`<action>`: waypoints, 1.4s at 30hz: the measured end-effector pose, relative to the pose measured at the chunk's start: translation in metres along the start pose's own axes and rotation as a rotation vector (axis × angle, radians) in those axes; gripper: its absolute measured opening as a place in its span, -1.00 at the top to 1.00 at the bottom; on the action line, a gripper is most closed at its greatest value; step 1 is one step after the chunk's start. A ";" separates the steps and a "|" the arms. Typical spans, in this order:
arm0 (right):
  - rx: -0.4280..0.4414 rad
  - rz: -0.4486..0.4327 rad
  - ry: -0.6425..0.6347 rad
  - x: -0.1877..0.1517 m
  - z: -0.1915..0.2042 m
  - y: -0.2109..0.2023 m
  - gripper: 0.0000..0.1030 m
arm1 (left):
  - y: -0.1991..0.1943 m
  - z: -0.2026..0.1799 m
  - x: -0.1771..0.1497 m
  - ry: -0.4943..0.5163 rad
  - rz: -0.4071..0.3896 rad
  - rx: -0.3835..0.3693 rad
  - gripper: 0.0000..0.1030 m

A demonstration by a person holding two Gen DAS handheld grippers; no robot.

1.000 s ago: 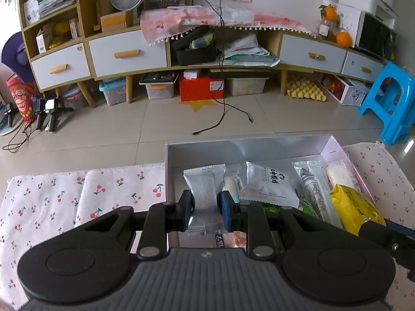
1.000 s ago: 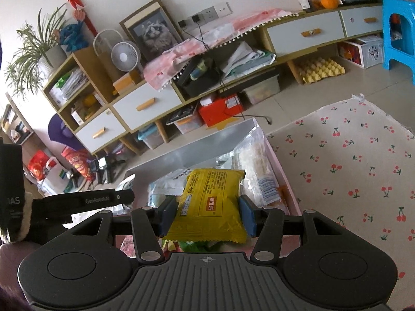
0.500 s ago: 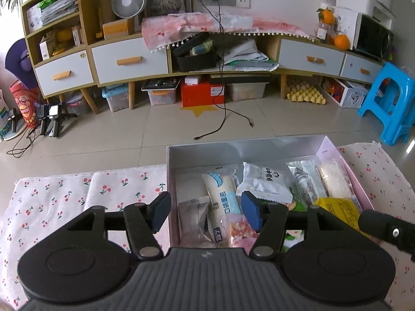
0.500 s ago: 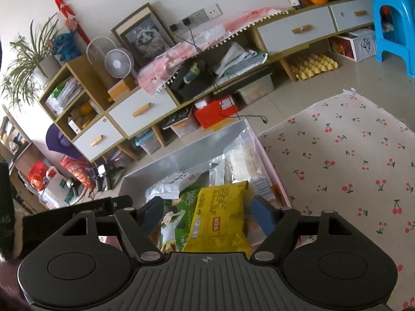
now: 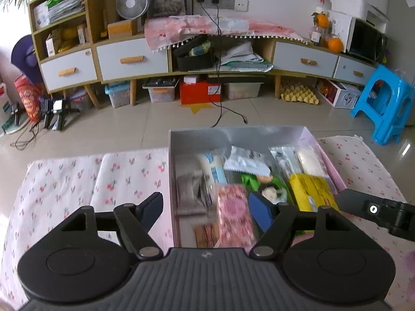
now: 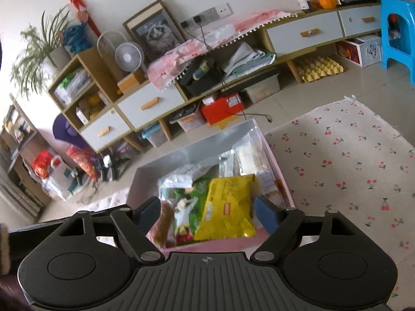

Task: Organize snacks
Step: 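Carry both snacks into the pink box and open both tools, then withdraw both tools from the box toward the red candy wrappers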

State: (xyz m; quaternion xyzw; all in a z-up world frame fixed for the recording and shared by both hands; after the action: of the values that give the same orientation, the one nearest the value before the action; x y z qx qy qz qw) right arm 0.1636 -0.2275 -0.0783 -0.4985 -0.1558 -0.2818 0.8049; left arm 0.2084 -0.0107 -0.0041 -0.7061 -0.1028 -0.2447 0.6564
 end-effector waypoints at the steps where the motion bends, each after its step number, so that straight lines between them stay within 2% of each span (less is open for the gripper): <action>1: -0.012 0.004 -0.013 -0.001 0.000 -0.002 -0.60 | -0.002 0.000 -0.004 -0.005 0.005 -0.005 -0.42; 14: -0.131 -0.014 -0.187 -0.019 -0.004 -0.036 -0.69 | -0.018 0.013 -0.055 -0.103 0.084 -0.061 -0.73; 21: -0.176 0.002 -0.242 -0.028 -0.014 -0.041 -0.69 | -0.017 0.023 -0.081 -0.195 0.115 -0.134 -0.83; 28: -0.155 0.036 -0.295 -0.043 -0.020 -0.041 -0.75 | -0.020 0.014 -0.092 -0.174 0.103 -0.147 -0.91; 31: -0.162 0.066 -0.309 -0.051 -0.022 -0.036 -0.75 | -0.015 0.006 -0.099 -0.159 0.132 -0.168 -0.91; 34: -0.176 0.092 -0.331 -0.056 -0.024 -0.030 -0.76 | -0.009 -0.001 -0.106 -0.186 0.170 -0.189 -0.90; 37: -0.189 0.127 -0.316 -0.057 -0.027 -0.024 -0.76 | -0.006 -0.009 -0.108 -0.225 0.185 -0.174 -0.89; 42: -0.191 0.188 -0.206 -0.050 -0.039 -0.013 -0.76 | -0.005 -0.019 -0.108 -0.313 0.213 -0.154 -0.79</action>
State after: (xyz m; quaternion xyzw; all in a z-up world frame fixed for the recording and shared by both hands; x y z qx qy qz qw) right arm 0.1148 -0.2524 -0.1131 -0.6113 -0.1625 -0.1664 0.7564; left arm 0.1092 -0.0099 -0.0515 -0.7906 -0.1093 -0.0686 0.5986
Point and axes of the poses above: each gripper's, at about its wrist camera, not at the fingertips, and y roughly the way its jaws point, z to its left, x to its top, the point moved 2 cm from there along y, roughly the way its jaws point, and after that the axes turned 15 degrees about z, right-handed, at the moved point
